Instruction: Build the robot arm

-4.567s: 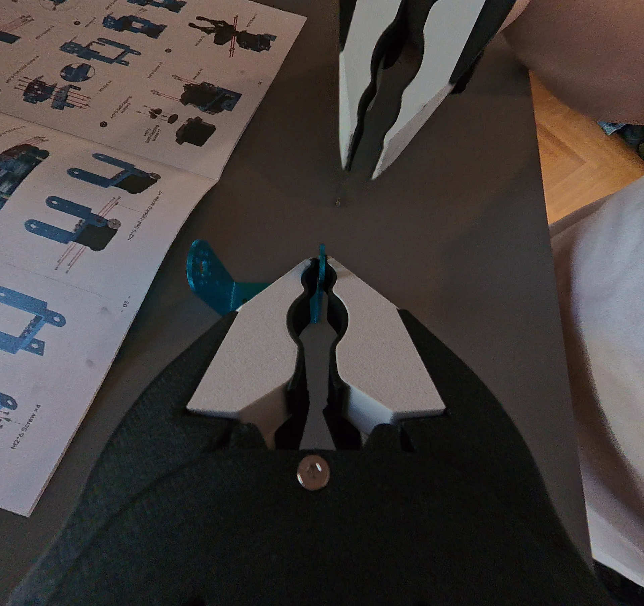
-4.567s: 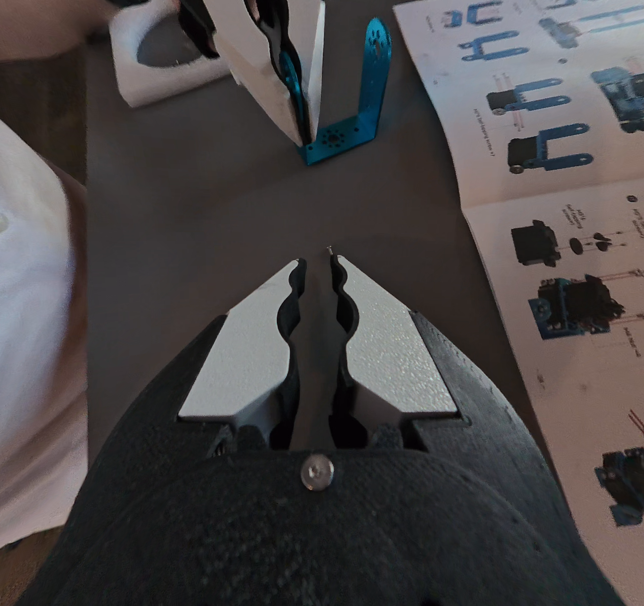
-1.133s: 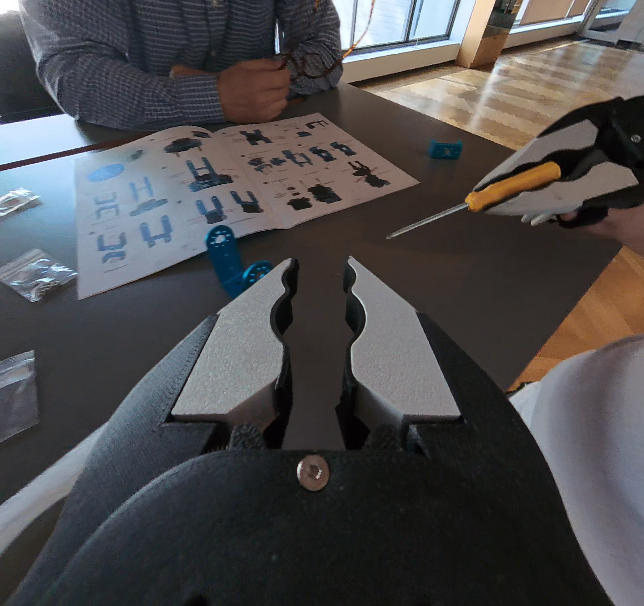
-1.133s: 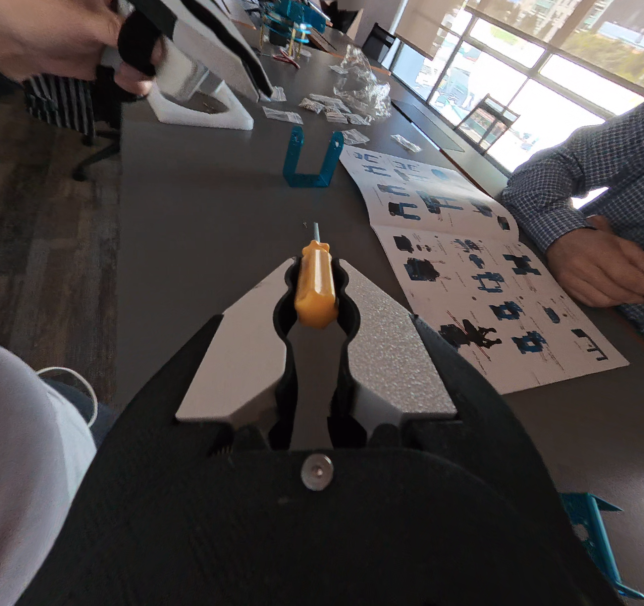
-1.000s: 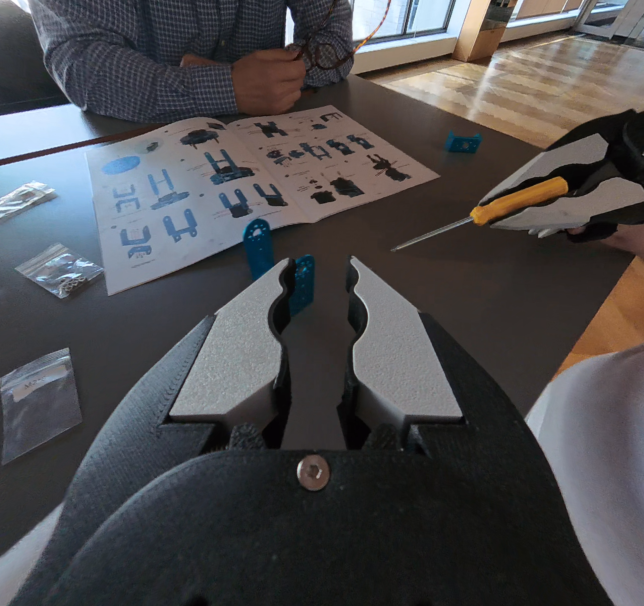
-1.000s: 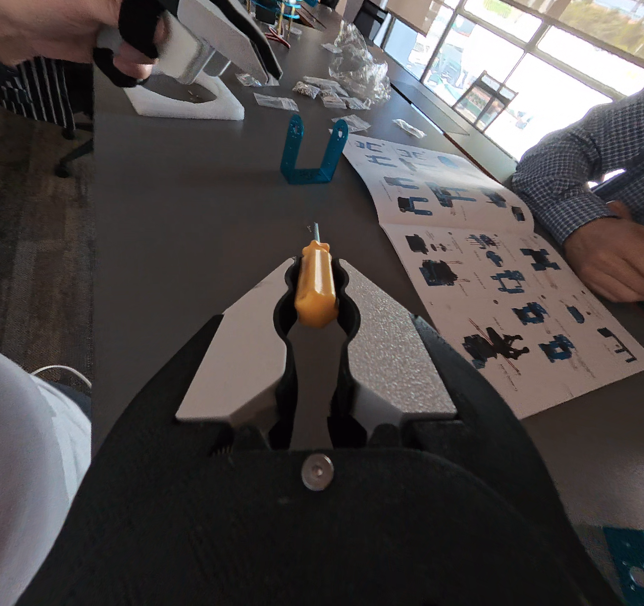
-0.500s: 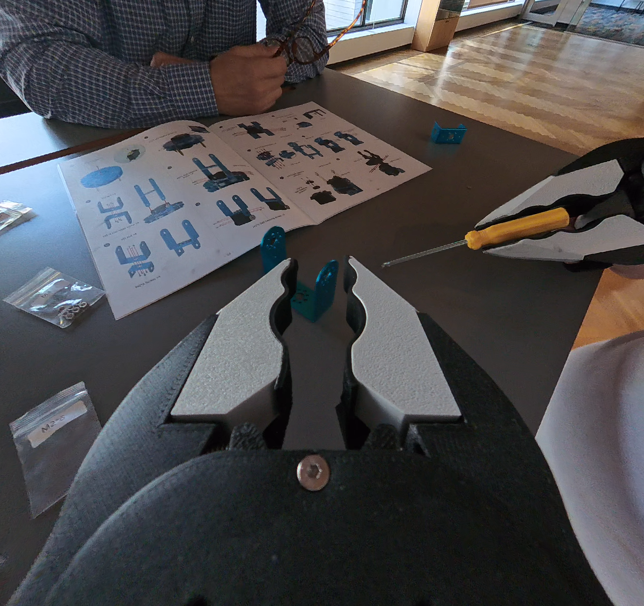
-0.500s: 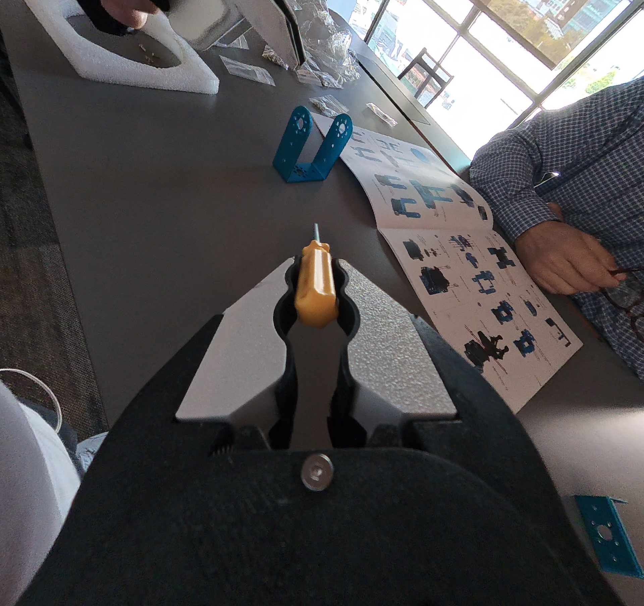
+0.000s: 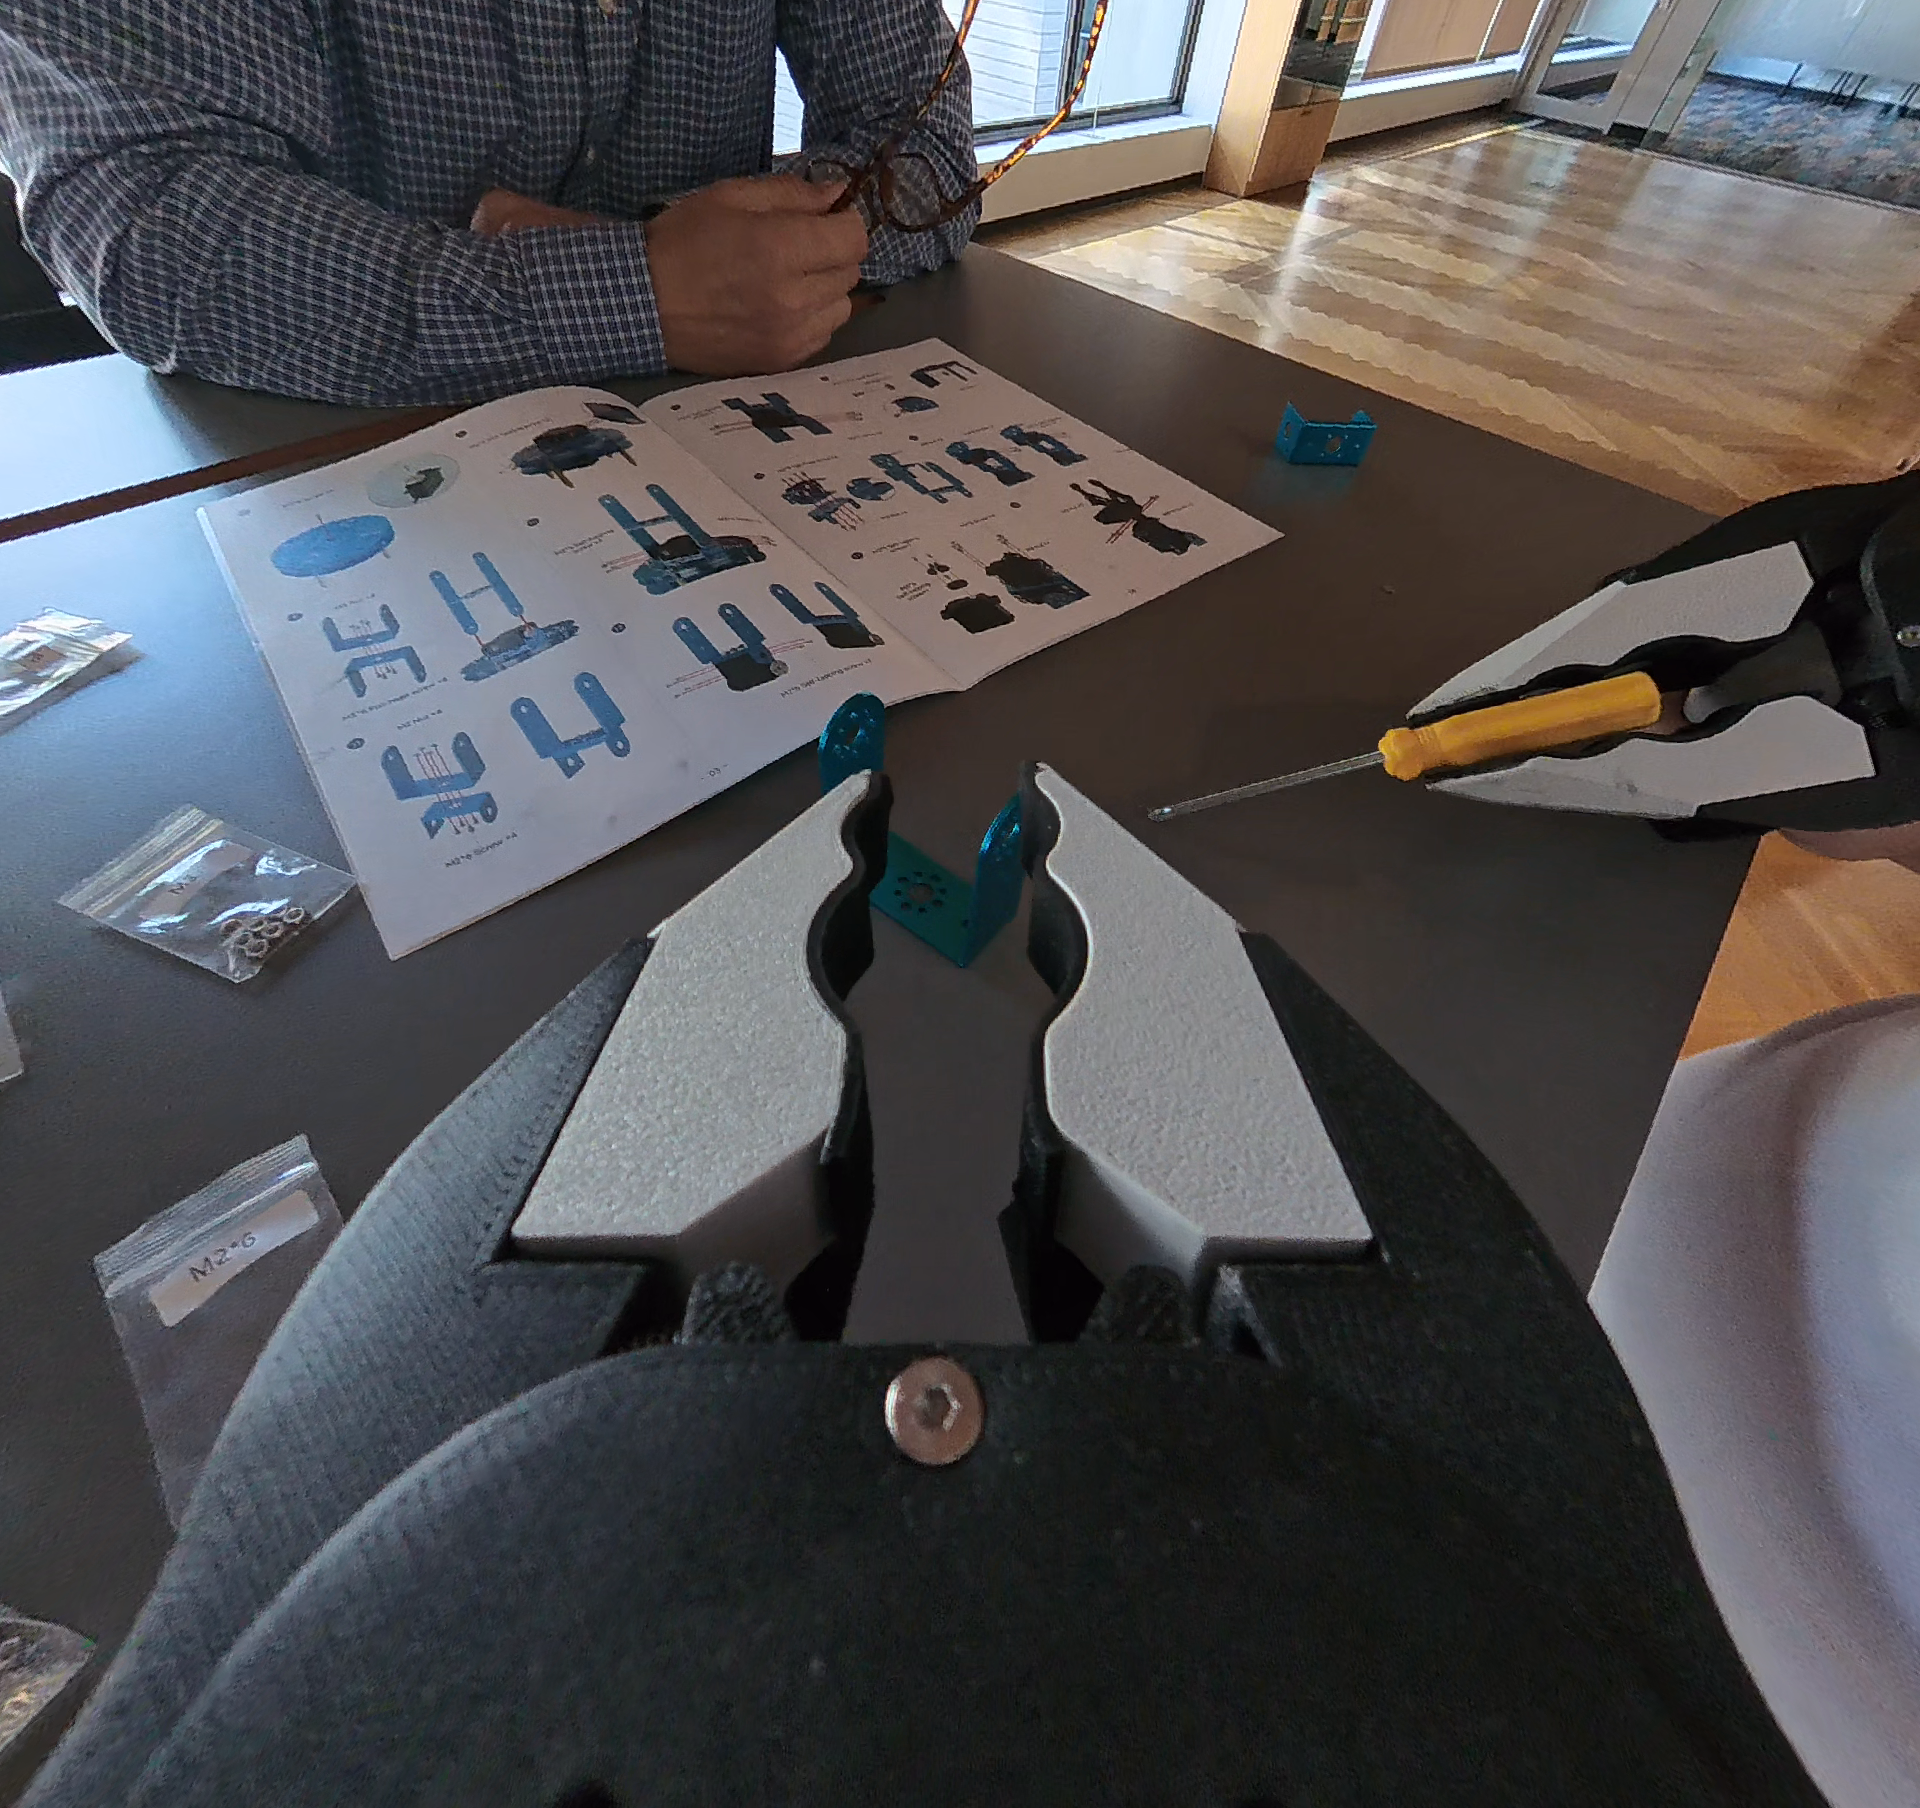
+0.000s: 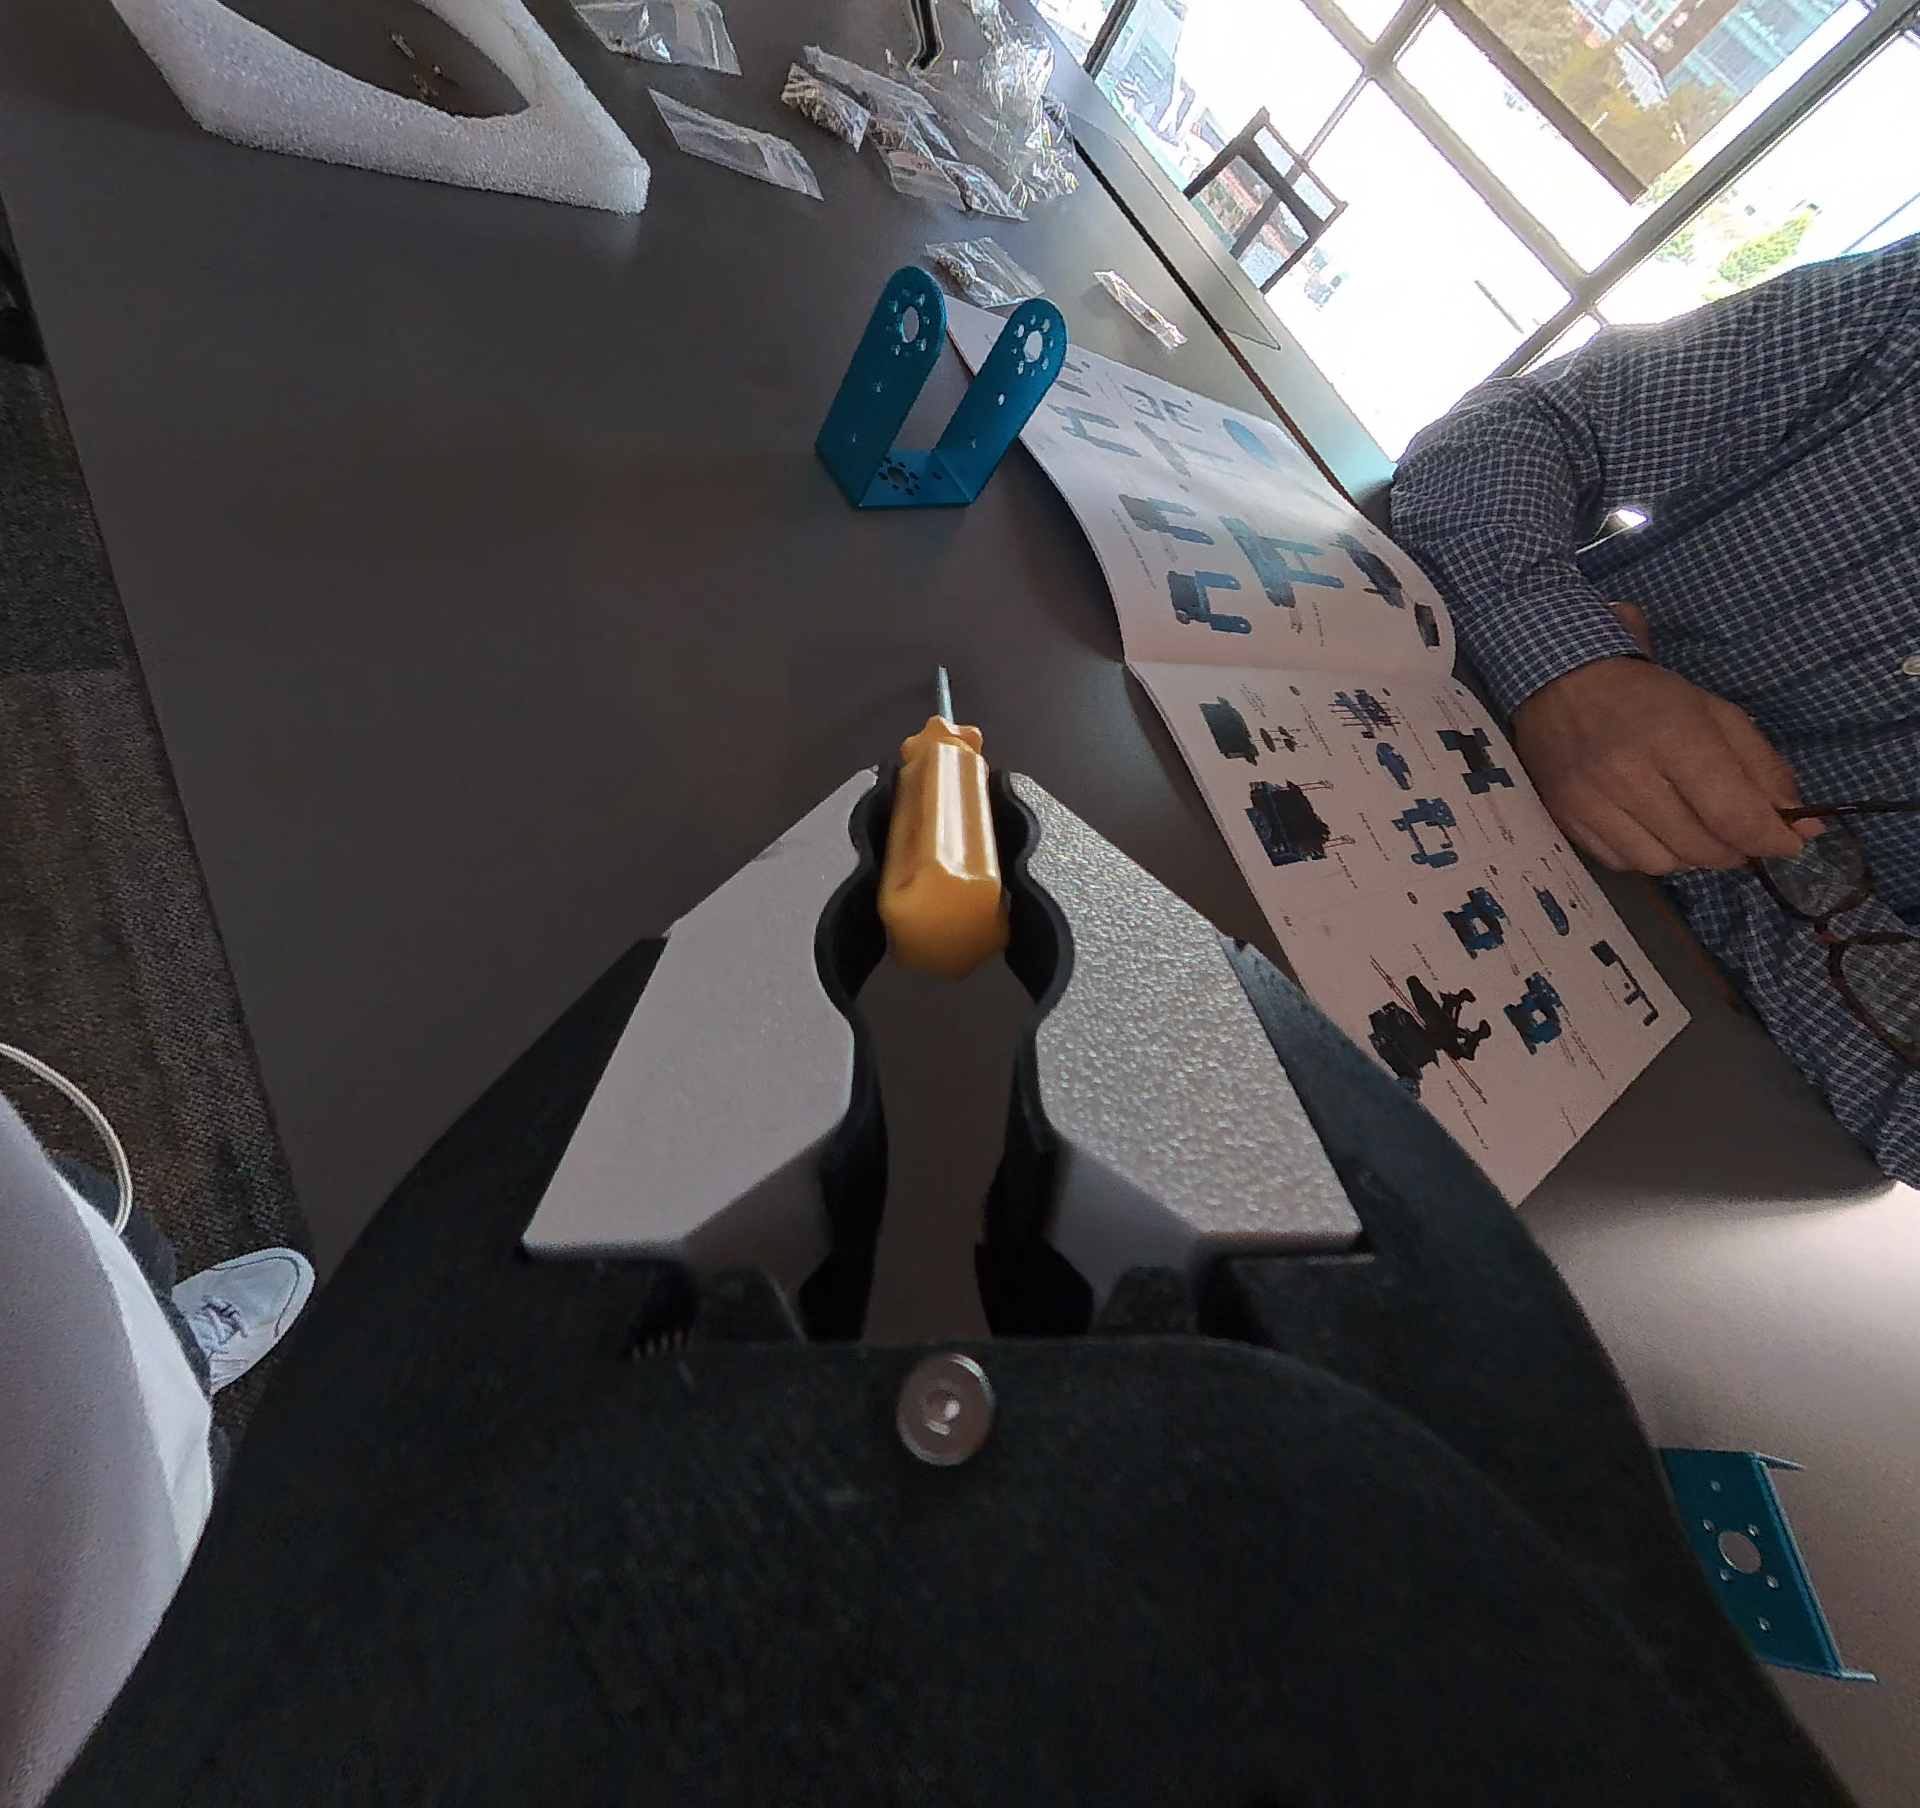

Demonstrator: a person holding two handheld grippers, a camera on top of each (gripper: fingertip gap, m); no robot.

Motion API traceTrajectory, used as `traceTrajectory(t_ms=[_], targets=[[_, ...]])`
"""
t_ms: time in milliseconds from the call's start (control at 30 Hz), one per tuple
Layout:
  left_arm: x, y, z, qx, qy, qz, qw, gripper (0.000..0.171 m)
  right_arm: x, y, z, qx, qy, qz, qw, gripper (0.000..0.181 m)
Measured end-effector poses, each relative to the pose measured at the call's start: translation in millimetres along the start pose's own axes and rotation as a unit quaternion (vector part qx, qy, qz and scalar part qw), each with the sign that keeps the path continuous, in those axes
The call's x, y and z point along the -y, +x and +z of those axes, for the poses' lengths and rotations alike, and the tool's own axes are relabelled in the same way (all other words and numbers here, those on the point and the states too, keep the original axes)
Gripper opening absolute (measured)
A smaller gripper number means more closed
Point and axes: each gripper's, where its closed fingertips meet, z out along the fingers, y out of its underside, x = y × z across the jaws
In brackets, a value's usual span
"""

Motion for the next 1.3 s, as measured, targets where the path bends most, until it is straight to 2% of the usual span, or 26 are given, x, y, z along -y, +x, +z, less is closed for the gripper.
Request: traceTrajectory(t_ms=[433,567,733,833,933,1100,1200,1300], targets=[[-2.7,6.3,3.8,-0.006,-0.009,0.002,1.0,0.023,-2.3,-3.0,-7.4,0.015,0.007,-0.009,1.0,0.017],[-1.5,25.9,5.8,-0.04,-0.018,0.023,0.999,0.021,0.9,-3.1,-10.2,0.03,0.022,-0.001,0.999,0.017],[-24.7,67.2,22.8,-0.121,-0.095,0.119,0.981,0.023,3.7,4.7,-17.8,0.061,0.05,-0.036,0.996,0.017],[-42.9,79.0,39.4,-0.132,-0.139,0.168,0.967,0.024,2.3,10.4,-19.8,0.101,0.055,-0.023,0.993,0.017],[-53.8,84.5,58.2,-0.129,-0.163,0.139,0.968,0.029,5.3,21.9,-22.0,0.116,0.068,0.0,0.991,0.017],[-51.7,97.0,80.0,-0.123,-0.137,0.041,0.982,0.026,11.1,35.4,-26.3,0.126,0.085,0.037,0.988,0.016],[-51.2,92.8,88.4,-0.086,-0.126,0.028,0.988,0.025,13.2,37.4,-29.1,0.132,0.094,0.047,0.986,0.016],[-45.5,93.8,91.1,-0.083,-0.109,0.0,0.991,0.022,13.5,37.4,-30.4,0.138,0.097,0.049,0.984,0.016]])
